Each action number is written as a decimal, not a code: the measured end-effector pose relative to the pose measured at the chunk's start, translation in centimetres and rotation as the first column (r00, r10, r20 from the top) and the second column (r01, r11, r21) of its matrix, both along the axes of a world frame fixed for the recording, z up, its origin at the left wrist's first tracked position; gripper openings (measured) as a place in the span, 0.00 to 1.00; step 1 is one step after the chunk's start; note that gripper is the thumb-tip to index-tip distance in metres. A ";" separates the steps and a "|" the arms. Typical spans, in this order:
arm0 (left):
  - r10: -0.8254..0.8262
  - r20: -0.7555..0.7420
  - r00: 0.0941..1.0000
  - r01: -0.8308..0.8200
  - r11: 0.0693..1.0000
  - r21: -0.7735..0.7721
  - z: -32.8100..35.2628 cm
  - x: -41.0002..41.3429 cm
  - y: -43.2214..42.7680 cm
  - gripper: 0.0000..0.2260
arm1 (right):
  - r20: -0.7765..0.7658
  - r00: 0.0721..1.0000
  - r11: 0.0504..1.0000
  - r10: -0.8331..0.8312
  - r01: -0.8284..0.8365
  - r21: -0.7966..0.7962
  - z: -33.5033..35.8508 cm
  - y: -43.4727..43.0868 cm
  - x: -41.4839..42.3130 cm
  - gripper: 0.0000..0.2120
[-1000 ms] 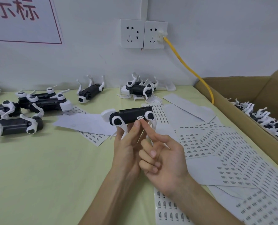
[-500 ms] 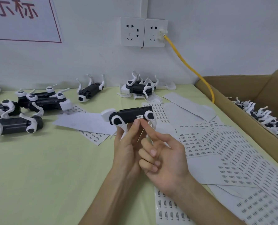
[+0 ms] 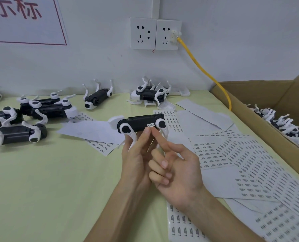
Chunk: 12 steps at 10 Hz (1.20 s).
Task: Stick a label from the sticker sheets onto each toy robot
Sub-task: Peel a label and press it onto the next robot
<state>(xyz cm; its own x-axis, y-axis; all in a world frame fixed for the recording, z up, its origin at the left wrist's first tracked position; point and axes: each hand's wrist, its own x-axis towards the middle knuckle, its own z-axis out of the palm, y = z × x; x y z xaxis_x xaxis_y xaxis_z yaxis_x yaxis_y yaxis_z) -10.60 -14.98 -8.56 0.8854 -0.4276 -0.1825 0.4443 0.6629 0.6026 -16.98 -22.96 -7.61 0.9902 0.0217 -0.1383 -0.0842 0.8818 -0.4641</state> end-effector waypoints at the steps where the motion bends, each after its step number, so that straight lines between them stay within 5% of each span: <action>1: 0.006 -0.015 1.000 -0.005 1.000 0.017 0.1 -0.1 0.0 0.14 | 0.004 1.000 1.000 0.003 -0.003 0.000 0.0 0.0 0.0 0.24; 12: 0.369 0.084 0.926 -0.378 0.885 0.272 0.7 -0.3 -0.2 0.16 | 0.019 1.000 0.997 0.019 -0.018 -0.076 -0.1 0.4 0.0 0.24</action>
